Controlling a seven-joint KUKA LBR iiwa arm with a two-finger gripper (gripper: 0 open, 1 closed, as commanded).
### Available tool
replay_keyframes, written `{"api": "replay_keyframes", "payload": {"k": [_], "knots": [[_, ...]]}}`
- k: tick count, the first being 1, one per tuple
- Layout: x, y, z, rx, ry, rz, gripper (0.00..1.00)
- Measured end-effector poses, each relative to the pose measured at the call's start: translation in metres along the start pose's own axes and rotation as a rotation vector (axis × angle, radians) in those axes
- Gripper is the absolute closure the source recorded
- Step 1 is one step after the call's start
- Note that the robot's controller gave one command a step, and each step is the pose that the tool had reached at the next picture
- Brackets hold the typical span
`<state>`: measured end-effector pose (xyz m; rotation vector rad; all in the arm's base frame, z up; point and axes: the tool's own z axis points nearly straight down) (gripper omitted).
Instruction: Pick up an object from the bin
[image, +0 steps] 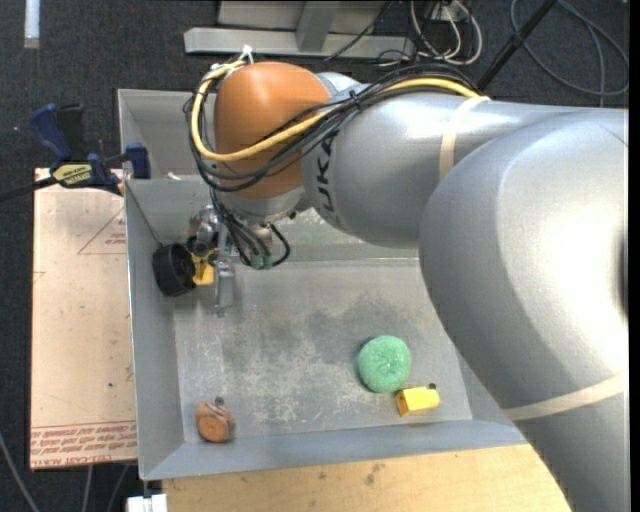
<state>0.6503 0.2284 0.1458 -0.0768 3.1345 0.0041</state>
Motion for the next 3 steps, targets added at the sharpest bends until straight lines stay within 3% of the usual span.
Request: {"api": "replay_keyframes", "payload": {"k": [1, 2, 3], "knots": [[-0.001, 0.007, 0.028, 0.002, 0.008, 0.085, 0.00], [-0.005, 0.017, 0.030, 0.001, 0.003, 0.140, 0.00], [0.005, 0.020, 0.078, 0.008, 0.006, 0.296, 0.00]]}}
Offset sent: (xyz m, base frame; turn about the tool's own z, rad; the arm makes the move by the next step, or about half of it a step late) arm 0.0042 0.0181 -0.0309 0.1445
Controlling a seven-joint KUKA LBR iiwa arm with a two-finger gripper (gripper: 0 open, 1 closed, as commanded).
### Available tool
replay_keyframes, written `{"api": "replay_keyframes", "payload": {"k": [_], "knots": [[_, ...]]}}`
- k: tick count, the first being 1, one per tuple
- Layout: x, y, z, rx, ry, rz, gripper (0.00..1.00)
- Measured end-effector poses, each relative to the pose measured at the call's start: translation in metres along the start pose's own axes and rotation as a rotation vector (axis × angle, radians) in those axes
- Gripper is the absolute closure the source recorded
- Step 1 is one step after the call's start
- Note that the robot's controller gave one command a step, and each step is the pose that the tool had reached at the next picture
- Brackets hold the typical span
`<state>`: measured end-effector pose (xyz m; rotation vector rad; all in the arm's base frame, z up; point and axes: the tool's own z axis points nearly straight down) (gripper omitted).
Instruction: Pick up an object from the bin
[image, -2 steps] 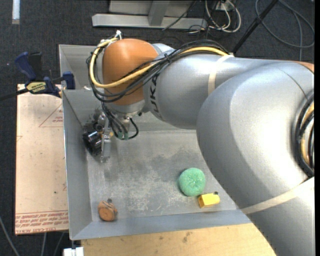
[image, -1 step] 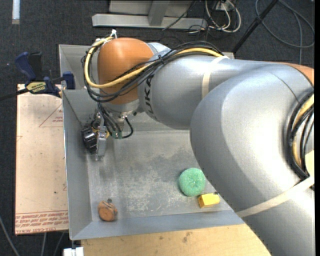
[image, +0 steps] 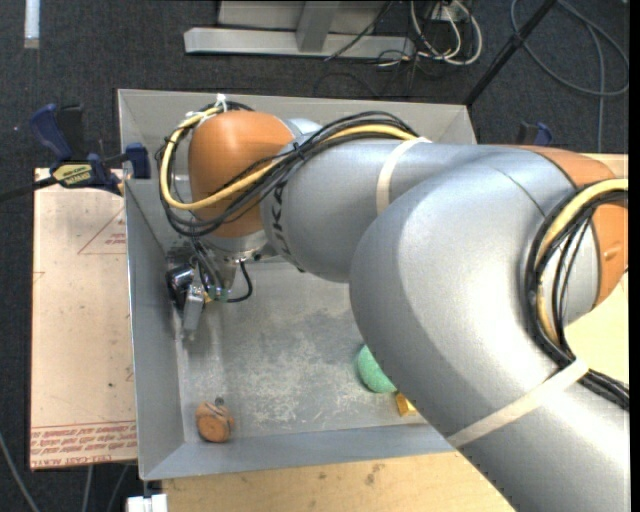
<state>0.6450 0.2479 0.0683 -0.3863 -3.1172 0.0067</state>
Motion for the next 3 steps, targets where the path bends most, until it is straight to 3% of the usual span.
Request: {"api": "replay_keyframes", "payload": {"k": [1, 3], "knots": [[-0.0073, -0.0018, -0.0038, 0.007, -0.010, -0.192, 1.00], [-0.0071, -0.0023, -0.0052, 0.006, -0.008, -0.191, 1.00]]}}
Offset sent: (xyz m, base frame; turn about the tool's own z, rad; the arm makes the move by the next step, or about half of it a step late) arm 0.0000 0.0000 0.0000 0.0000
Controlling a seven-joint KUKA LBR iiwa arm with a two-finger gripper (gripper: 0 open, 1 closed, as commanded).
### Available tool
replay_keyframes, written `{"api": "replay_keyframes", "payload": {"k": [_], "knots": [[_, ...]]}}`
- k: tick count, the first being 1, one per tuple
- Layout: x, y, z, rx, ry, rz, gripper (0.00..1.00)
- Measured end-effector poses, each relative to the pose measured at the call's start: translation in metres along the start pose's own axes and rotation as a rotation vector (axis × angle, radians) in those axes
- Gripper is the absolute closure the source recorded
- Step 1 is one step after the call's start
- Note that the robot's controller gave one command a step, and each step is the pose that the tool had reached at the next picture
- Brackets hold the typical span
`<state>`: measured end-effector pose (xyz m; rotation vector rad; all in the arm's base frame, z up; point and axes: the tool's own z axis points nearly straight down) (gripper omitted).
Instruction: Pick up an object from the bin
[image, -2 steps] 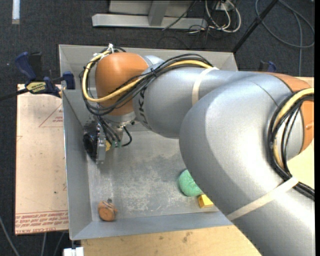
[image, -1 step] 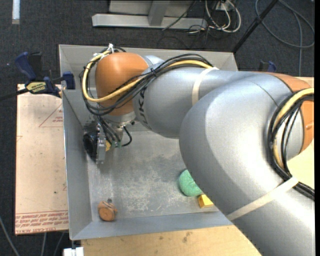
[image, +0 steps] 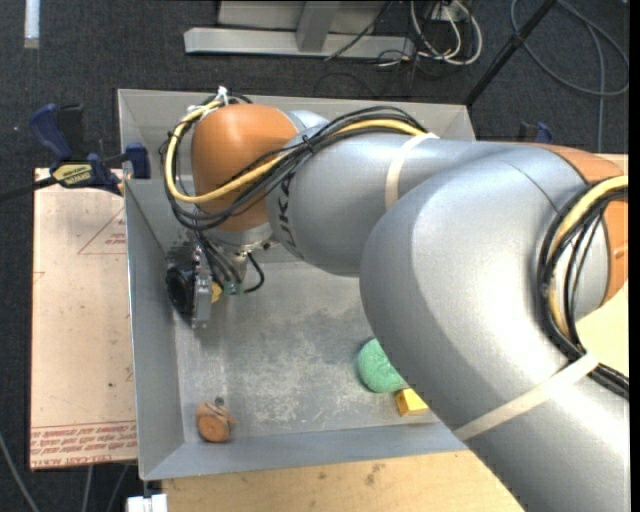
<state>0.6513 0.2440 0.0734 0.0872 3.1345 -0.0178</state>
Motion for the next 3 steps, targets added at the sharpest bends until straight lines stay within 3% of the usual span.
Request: {"api": "replay_keyframes", "payload": {"k": [1, 3], "knots": [[0.002, 0.000, -0.008, -0.005, 0.006, 0.001, 1.00], [0.001, 0.003, -0.030, -0.012, 0.003, 0.000, 1.00]]}}
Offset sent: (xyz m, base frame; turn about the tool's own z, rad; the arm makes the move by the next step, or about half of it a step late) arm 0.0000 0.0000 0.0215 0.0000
